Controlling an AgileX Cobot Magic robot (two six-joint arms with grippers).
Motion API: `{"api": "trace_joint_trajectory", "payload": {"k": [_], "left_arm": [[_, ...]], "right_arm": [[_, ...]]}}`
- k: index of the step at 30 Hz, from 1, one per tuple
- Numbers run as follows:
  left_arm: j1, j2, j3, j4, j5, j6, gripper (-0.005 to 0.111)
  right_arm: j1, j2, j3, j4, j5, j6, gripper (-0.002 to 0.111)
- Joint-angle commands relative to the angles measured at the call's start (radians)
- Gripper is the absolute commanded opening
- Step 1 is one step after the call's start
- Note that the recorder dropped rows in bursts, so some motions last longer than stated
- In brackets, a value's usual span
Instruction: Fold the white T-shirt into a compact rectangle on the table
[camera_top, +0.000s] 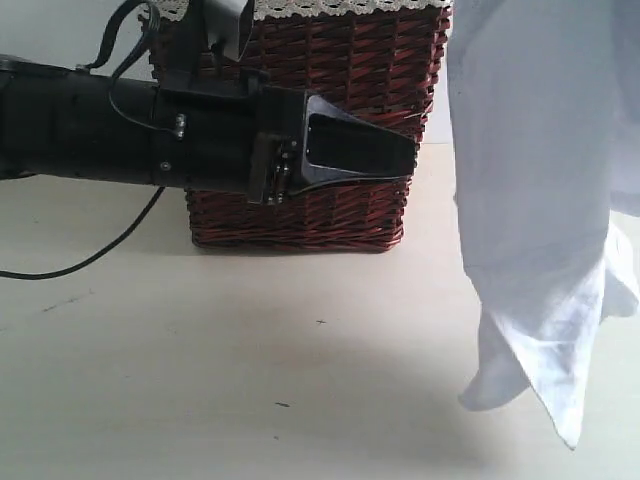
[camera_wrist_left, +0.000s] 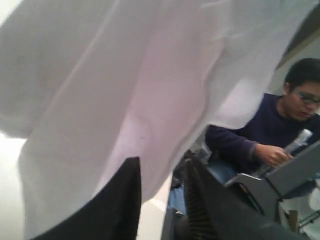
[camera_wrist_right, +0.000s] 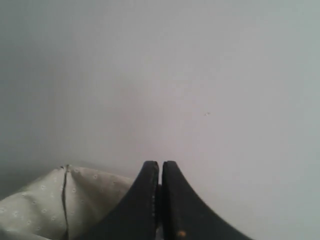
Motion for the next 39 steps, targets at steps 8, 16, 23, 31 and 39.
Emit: {"api": "trace_joint_trajectory", "payload": {"k": [8,16,23,31,39], "left_arm": [[-0.001,-0.003,-0.005,-0.024,0.192,0.034,0.079],[-0.001,-0.003,-0.005,-0.024,0.084,0.007,0.008],[0.112,-0.019,-0.141,-0.024,0.077,-0.052,0.000],[0.520,-0.141,-0.332,0.259,0.039,-0.202,0.000],[0.568,-0.177,-0.365,0.293,0.067,-0.246,0.000]], "right_arm": [[0.002,0.013,0.002,-0.023,-0.081,-0.070,0.000],[0.002,0.093,0.002,-0.023,-0.027,0.008,0.000],[0.002,0.094,0.002,-0.023,-0.236,-0.079,0.000],[0.002,0.094,0.002,-0.023,-0.439,-0.079,0.000],[0.002,0.098,0.002,-0.023,-0.424,-0.079,0.000]]}}
